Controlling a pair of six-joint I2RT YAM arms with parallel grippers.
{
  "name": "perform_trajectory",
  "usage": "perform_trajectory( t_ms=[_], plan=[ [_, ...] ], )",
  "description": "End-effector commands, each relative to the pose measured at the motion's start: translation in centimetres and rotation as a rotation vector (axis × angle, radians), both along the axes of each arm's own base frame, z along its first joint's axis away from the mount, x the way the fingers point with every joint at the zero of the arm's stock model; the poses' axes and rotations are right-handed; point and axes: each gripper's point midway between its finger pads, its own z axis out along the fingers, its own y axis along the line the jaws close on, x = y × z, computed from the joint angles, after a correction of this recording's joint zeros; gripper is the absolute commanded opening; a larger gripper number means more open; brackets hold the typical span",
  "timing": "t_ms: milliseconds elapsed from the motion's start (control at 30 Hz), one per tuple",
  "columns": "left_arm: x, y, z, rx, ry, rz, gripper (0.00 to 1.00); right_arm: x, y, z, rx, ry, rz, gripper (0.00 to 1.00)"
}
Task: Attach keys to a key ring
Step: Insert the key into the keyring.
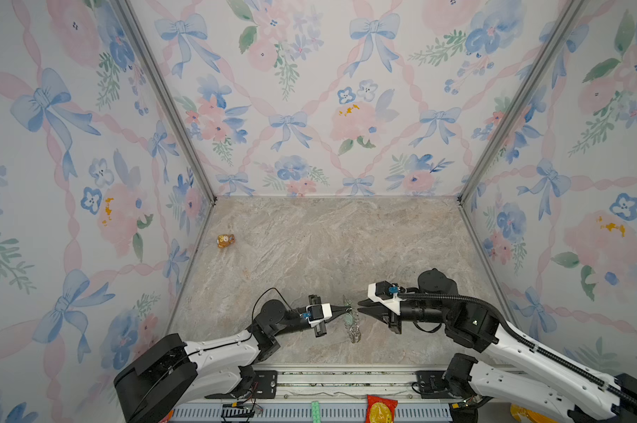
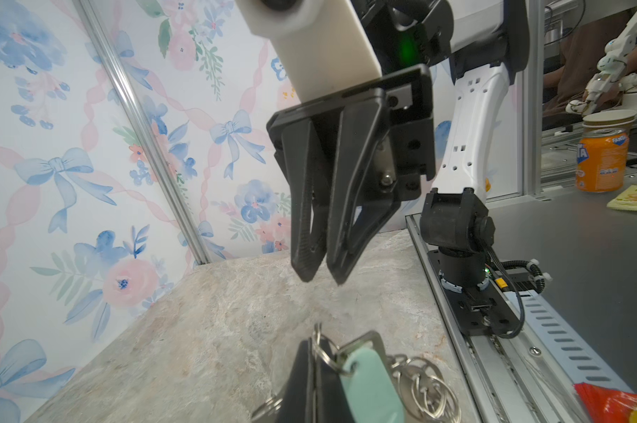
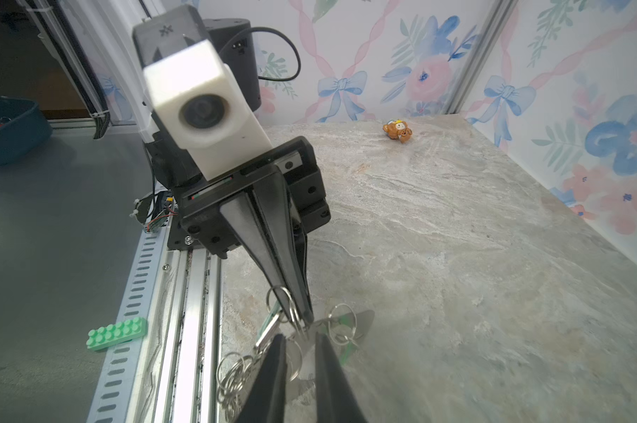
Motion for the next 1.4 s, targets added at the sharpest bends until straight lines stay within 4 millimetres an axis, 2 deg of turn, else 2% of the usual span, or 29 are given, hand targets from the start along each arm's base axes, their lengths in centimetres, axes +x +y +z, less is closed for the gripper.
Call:
perform_trajectory(
  t_ms=[0, 200, 533, 867, 1033, 1133, 1200, 1367],
  plan=[
    [-0.6, -0.2, 2.1, -0.043, -0.043, -0.046, 0.0, -1.0, 0.4, -0.9, -0.023, -0.011, 0.058, 0.17],
    [-0.8, -0.1, 2.3, -0.047, -0.042, -0.06, 0.0, -0.9, 0.7, -2.0, -0.065, -0.012, 0.051, 0.16],
    [-1.1, -0.1, 2.3, -0.045, -0.04, -0.077, 0.0, -0.4, 0.8, -2.7, -0.098, -0.03, 0.024, 0.13],
    [-1.0, -0.3, 2.2, -0.038, -0.024, -0.082, 0.0, -0.4, 0.9, -2.8, -0.115, -0.062, 0.017, 0.0],
    [-0.8, -0.4, 1.5, -0.011, -0.01, -0.074, 0.0, 0.4, 0.3, -2.1, -0.097, -0.119, -0.043, 0.0],
    [-0.3, -0.5, 0.8, 0.029, 0.011, -0.052, 0.06, 0.9, -0.3, -1.7, -0.104, -0.135, -0.082, 0.0],
    [0.4, -0.4, 0.2, 0.055, 0.044, -0.015, 0.15, 1.3, -0.5, -1.7, -0.122, -0.137, -0.105, 0.0],
    [2.5, 1.0, 0.3, 0.013, 0.131, 0.136, 0.28, 2.1, -1.1, -1.6, -0.162, -0.142, -0.156, 0.0]
  ],
)
